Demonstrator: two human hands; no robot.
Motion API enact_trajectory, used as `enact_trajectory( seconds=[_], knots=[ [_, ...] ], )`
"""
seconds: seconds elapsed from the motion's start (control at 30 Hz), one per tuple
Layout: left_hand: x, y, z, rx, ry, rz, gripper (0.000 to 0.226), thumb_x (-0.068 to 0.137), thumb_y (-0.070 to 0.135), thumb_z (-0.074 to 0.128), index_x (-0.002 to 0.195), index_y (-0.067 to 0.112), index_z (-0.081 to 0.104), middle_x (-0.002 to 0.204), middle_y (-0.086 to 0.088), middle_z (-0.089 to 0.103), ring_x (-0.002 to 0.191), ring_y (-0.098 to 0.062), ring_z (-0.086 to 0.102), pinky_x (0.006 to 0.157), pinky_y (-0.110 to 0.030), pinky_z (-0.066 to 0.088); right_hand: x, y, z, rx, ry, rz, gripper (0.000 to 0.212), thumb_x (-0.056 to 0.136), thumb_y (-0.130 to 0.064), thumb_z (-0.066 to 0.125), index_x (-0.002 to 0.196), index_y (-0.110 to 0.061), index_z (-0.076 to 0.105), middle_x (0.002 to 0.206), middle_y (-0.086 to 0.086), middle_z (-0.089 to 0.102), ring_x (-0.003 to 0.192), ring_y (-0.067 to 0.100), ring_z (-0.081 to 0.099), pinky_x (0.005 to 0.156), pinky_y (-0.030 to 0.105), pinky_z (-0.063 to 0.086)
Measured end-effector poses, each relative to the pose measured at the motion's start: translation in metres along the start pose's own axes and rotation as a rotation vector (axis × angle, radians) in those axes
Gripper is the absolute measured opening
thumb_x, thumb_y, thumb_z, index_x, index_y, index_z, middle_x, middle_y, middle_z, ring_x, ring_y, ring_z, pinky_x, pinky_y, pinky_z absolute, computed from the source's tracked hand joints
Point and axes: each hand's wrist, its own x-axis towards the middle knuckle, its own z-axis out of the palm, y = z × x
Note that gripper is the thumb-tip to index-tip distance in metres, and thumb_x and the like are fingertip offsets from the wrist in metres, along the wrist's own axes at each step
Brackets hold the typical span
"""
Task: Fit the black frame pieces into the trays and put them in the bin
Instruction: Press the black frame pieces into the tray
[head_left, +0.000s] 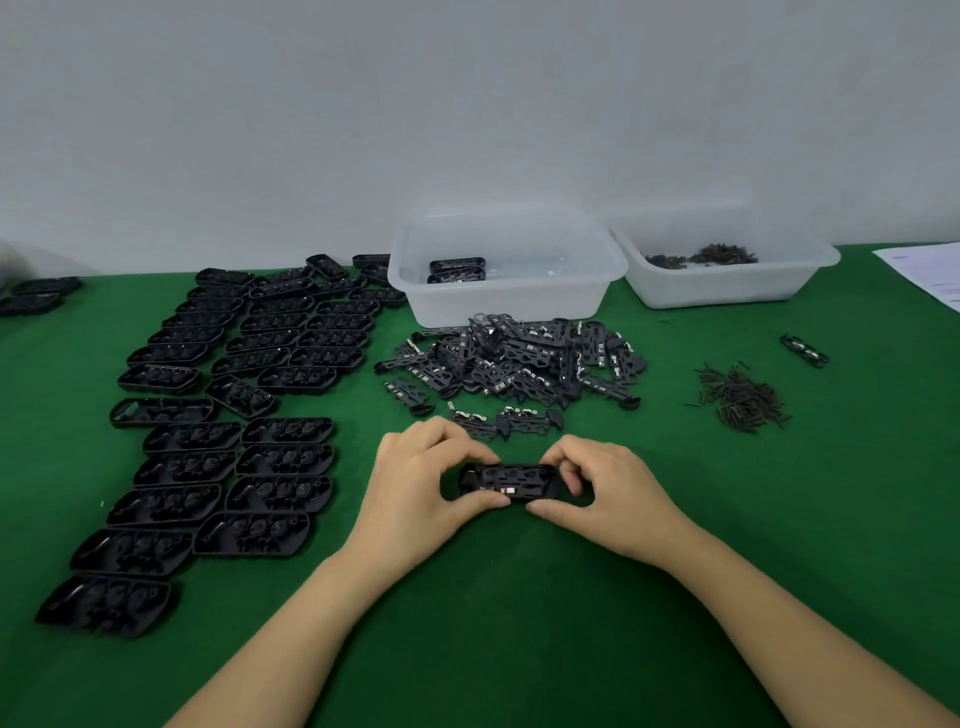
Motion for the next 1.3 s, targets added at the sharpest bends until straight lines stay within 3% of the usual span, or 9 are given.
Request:
enact_trajectory(
  seconds=[0.17,0.33,0.4,0.5,0.6,0.87,1.0,1.13,1.3],
  knots=[
    [-0.006,0.000,0.001,0.118,-0.044,0.133,0.022,0.067,0.035,0.080,0.088,0.028,0.075,0.083,0.010,0.060,0.081,-0.016,0.057,0.070,-0.035,0.041,0.000,0.000,-0.001,0.004,-0.013,0.000,0.031,0.074,-0.050,0.065,0.092,-0.029,0.054,0.063,-0.011,0.045,0.059,0.001,0.042,0.057,0.018,0.033],
    [-0.006,-0.007,0.006,-0.014,-0.100,0.050,0.019,0.071,0.029,0.078,0.089,0.027,0.074,0.111,0.008,0.060,0.102,-0.015,0.058,0.089,-0.034,0.041,-0.001,0.006,-0.016,0.194,0.017,0.057,0.034,0.076,-0.050,0.062,0.099,-0.025,0.061,0.070,-0.011,0.049,0.059,0.000,0.042,0.056,0.014,0.035],
    [-0.006,-0.009,0.007,-0.056,-0.107,0.064,0.018,0.072,0.027,0.077,0.089,0.026,0.073,0.106,0.014,0.062,0.094,-0.009,0.062,0.084,-0.033,0.051,0.004,0.025,-0.030,0.050,0.192,0.151,0.023,0.081,-0.036,0.063,0.098,-0.021,0.063,0.075,-0.008,0.052,0.065,0.001,0.045,0.062,0.017,0.038],
    [-0.005,-0.009,0.007,-0.057,-0.097,0.080,0.018,0.072,0.026,0.078,0.088,0.027,0.072,0.100,0.018,0.063,0.090,-0.004,0.063,0.079,-0.033,0.054,0.007,0.056,-0.055,-0.336,0.381,0.324,0.017,0.085,-0.018,0.062,0.099,-0.009,0.066,0.089,0.005,0.057,0.084,0.020,0.054,0.077,0.033,0.044],
    [-0.005,-0.010,0.006,-0.055,-0.102,0.076,0.017,0.074,0.026,0.077,0.090,0.030,0.072,0.101,0.021,0.062,0.091,-0.001,0.062,0.079,-0.033,0.054,0.007,0.074,-0.061,-0.505,0.354,0.386,0.017,0.084,-0.012,0.060,0.098,-0.006,0.069,0.093,0.011,0.059,0.087,0.029,0.054,0.075,0.035,0.042],
    [-0.005,-0.010,0.004,-0.084,-0.120,0.105,0.020,0.076,0.035,0.067,0.093,0.027,0.074,0.101,0.019,0.063,0.092,0.003,0.060,0.081,-0.020,0.049,0.010,0.078,-0.056,-0.541,0.375,0.411,0.013,0.084,-0.002,0.056,0.086,-0.003,0.069,0.089,0.012,0.062,0.080,0.031,0.056,0.071,0.036,0.041],
    [-0.004,-0.011,0.004,-0.080,-0.113,0.109,0.024,0.075,0.029,0.074,0.098,0.025,0.070,0.101,0.017,0.063,0.094,0.002,0.059,0.085,-0.018,0.046,0.009,0.058,-0.051,-0.334,0.500,0.297,0.006,0.081,-0.002,0.062,0.079,-0.004,0.068,0.082,0.007,0.061,0.075,0.022,0.055,0.074,0.035,0.044],
    [-0.003,-0.011,0.007,-0.116,-0.085,0.042,0.039,0.070,0.023,0.081,0.103,0.024,0.060,0.098,0.021,0.061,0.093,0.004,0.057,0.083,-0.016,0.045,0.008,0.009,-0.029,0.067,0.514,0.117,0.010,0.074,0.001,0.070,0.071,-0.008,0.067,0.072,-0.004,0.057,0.063,-0.003,0.047,0.064,0.006,0.037],
    [-0.002,-0.011,0.008,-0.167,-0.074,0.027,0.050,0.065,0.020,0.084,0.107,0.020,0.057,0.098,0.021,0.059,0.097,0.008,0.054,0.083,0.000,0.036,0.001,-0.029,-0.001,0.199,0.352,-0.078,0.007,0.073,-0.002,0.071,0.072,-0.009,0.068,0.073,-0.003,0.059,0.070,0.000,0.050,0.066,0.016,0.039]
  ],
)
